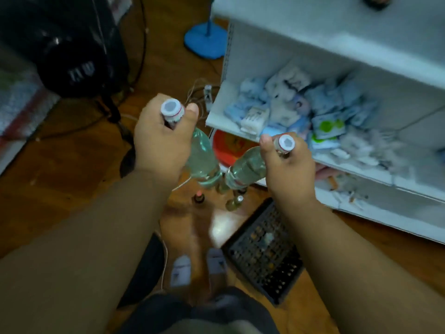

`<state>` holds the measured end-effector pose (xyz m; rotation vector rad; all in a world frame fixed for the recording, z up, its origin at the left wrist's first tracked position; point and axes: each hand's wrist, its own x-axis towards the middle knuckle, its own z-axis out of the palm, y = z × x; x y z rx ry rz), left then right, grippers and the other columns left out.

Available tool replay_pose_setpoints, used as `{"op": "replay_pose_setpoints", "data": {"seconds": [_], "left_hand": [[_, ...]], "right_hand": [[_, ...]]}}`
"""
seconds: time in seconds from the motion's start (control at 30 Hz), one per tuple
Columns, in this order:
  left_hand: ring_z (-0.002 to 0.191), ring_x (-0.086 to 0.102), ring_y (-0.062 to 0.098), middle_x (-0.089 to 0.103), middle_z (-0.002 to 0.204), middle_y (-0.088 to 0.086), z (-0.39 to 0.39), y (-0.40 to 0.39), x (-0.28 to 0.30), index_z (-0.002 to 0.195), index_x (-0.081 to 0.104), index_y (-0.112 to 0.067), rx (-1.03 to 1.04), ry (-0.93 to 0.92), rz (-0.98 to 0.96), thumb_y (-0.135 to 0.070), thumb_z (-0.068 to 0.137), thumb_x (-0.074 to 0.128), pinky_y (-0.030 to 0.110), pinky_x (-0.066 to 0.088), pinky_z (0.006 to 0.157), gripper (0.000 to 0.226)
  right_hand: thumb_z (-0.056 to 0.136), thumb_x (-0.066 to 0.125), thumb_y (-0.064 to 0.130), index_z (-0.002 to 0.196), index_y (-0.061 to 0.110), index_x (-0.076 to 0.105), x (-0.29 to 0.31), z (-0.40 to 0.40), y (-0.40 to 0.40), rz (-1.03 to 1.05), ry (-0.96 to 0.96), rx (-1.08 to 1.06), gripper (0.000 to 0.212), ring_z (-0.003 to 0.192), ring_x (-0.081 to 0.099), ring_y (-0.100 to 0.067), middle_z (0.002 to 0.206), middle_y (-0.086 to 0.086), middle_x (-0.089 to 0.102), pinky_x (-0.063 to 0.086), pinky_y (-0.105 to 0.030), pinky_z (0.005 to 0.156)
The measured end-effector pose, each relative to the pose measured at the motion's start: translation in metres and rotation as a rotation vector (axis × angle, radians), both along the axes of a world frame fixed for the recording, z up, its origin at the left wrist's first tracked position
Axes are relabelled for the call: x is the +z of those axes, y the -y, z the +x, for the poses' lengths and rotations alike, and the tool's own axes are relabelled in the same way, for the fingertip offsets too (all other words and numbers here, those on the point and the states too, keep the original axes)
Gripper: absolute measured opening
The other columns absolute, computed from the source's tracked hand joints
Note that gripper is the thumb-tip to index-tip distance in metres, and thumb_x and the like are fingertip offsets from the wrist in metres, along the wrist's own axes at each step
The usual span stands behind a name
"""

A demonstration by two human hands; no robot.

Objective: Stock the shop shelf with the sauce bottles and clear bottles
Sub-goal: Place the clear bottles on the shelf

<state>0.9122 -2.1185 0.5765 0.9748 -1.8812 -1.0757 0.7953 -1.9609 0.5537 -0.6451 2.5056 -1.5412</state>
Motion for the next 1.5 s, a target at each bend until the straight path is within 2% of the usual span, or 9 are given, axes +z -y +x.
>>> {"op": "replay_pose_setpoints", "data": {"seconds": [0.13, 0.3, 0.57, 0.87, 1.13, 1.23, 1.3, 1.4, 1.5], "left_hand": [[0.068, 0.059, 0.003, 0.063, 0.074, -0.002, -0.021, -0.017, 0.076, 0.086, 0.055, -0.013, -0.157, -0.044, -0.054, -0.026, 0.089, 0.063, 0.021, 0.048, 0.068, 0.015], [0.054, 0.063, 0.006, 0.066, 0.071, 0.011, -0.034, -0.049, 0.162, 0.092, 0.055, -0.005, -0.3, -0.119, -0.07, -0.024, 0.091, 0.062, 0.028, 0.053, 0.06, 0.02], [0.052, 0.068, 0.023, 0.064, 0.059, 0.014, -0.075, -0.074, 0.224, 0.079, 0.053, -0.007, -0.312, -0.215, -0.116, -0.03, 0.09, 0.064, 0.046, 0.057, 0.056, 0.028], [0.053, 0.066, 0.018, 0.064, 0.054, 0.008, -0.118, -0.069, 0.229, 0.075, 0.054, -0.011, -0.308, -0.13, -0.153, -0.031, 0.092, 0.062, 0.037, 0.055, 0.064, 0.027], [0.055, 0.068, 0.013, 0.063, 0.064, 0.006, -0.186, -0.006, 0.225, 0.082, 0.055, -0.011, -0.265, -0.155, -0.042, -0.037, 0.092, 0.062, 0.025, 0.044, 0.051, 0.029], [0.053, 0.063, 0.006, 0.066, 0.07, 0.006, -0.215, 0.025, 0.231, 0.093, 0.056, -0.012, -0.247, -0.15, -0.045, -0.036, 0.091, 0.062, 0.015, 0.039, 0.041, 0.024], [0.064, 0.063, 0.01, 0.065, 0.078, 0.003, -0.233, 0.047, 0.233, 0.102, 0.053, -0.016, -0.244, -0.124, -0.054, -0.029, 0.089, 0.063, 0.018, 0.042, 0.047, 0.021], [0.076, 0.052, 0.011, 0.053, 0.085, -0.007, -0.257, 0.076, 0.23, 0.112, 0.048, -0.016, -0.301, -0.033, -0.08, -0.018, 0.088, 0.059, 0.029, 0.04, 0.067, 0.027], [0.078, 0.051, 0.021, 0.05, 0.078, -0.004, -0.278, 0.1, 0.22, 0.106, 0.049, -0.012, -0.365, 0.021, -0.145, -0.019, 0.092, 0.056, 0.03, 0.037, 0.066, 0.016]], "right_hand": [[0.086, 0.06, 0.055, 0.082, 0.016, 0.051, 0.071, -0.002, -0.007, -0.238, 0.019, -0.117, 0.04, 0.078, 0.065, -0.034, 0.081, -0.021, 0.064, 0.053, -0.052, 0.074], [0.09, 0.067, 0.021, 0.07, 0.008, 0.049, 0.171, -0.021, -0.031, -0.437, -0.065, -0.084, 0.03, 0.048, 0.062, -0.027, 0.05, -0.014, 0.057, 0.05, -0.032, 0.054], [0.082, 0.057, -0.006, 0.058, 0.01, 0.044, 0.253, -0.064, -0.075, -0.619, 0.013, 0.099, 0.032, 0.037, 0.051, -0.026, 0.041, -0.008, 0.044, 0.046, -0.044, 0.055], [0.08, 0.056, -0.006, 0.068, 0.001, 0.051, 0.266, -0.102, -0.069, -0.475, -0.012, 0.047, 0.015, 0.041, 0.057, -0.028, 0.043, -0.013, 0.048, 0.044, -0.039, 0.053], [0.086, 0.067, 0.015, 0.071, 0.011, 0.05, 0.257, -0.158, 0.009, -0.403, -0.012, -0.066, 0.023, 0.048, 0.066, -0.023, 0.056, -0.017, 0.053, 0.042, -0.025, 0.048], [0.078, 0.062, 0.023, 0.063, 0.021, 0.05, 0.259, -0.185, 0.047, -0.359, 0.016, -0.103, 0.019, 0.062, 0.07, -0.032, 0.056, -0.008, 0.058, 0.046, -0.035, 0.058], [0.074, 0.055, 0.022, 0.063, 0.021, 0.051, 0.259, -0.203, 0.07, -0.313, 0.026, -0.123, 0.012, 0.065, 0.065, -0.035, 0.058, -0.006, 0.06, 0.046, -0.04, 0.063], [0.081, 0.055, 0.013, 0.07, 0.004, 0.052, 0.257, -0.224, 0.101, -0.264, -0.003, -0.099, 0.014, 0.058, 0.046, -0.018, 0.063, -0.01, 0.051, 0.037, -0.032, 0.058], [0.091, 0.06, 0.021, 0.079, -0.004, 0.055, 0.251, -0.24, 0.128, -0.266, -0.015, -0.102, 0.028, 0.058, 0.046, -0.016, 0.068, -0.014, 0.053, 0.036, -0.027, 0.055]]}}
